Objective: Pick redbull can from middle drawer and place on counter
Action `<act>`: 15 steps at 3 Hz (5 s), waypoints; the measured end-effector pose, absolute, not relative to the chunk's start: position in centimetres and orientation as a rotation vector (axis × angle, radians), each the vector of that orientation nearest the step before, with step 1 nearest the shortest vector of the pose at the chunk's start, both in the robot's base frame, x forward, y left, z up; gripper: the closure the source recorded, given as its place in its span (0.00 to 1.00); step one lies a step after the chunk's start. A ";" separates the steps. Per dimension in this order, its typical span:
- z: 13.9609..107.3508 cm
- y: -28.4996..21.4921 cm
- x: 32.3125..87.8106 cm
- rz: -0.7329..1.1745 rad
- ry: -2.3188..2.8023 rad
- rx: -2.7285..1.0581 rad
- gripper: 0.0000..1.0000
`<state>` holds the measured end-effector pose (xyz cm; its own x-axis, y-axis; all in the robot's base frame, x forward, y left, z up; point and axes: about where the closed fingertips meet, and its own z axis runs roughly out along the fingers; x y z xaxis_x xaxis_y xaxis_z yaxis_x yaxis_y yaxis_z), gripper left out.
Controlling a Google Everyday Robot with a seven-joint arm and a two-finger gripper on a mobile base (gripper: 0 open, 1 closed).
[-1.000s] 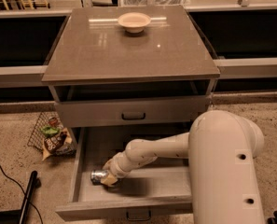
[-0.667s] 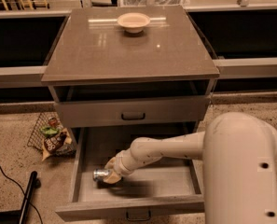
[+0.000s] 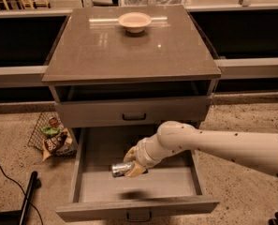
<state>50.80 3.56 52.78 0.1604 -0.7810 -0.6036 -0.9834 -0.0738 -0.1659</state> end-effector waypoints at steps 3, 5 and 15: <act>62.3 2.9 52.4 0.548 1.457 -1.905 1.00; 75.8 3.5 52.3 0.446 1.280 -2.066 1.00; 89.0 1.8 74.2 0.203 1.373 -1.778 1.00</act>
Offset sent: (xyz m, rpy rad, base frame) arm 0.0192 -0.0095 0.0745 0.2118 -0.0408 0.1005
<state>74.21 1.82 89.01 0.3820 -0.7137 -0.5871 -0.8530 -0.0279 -0.5212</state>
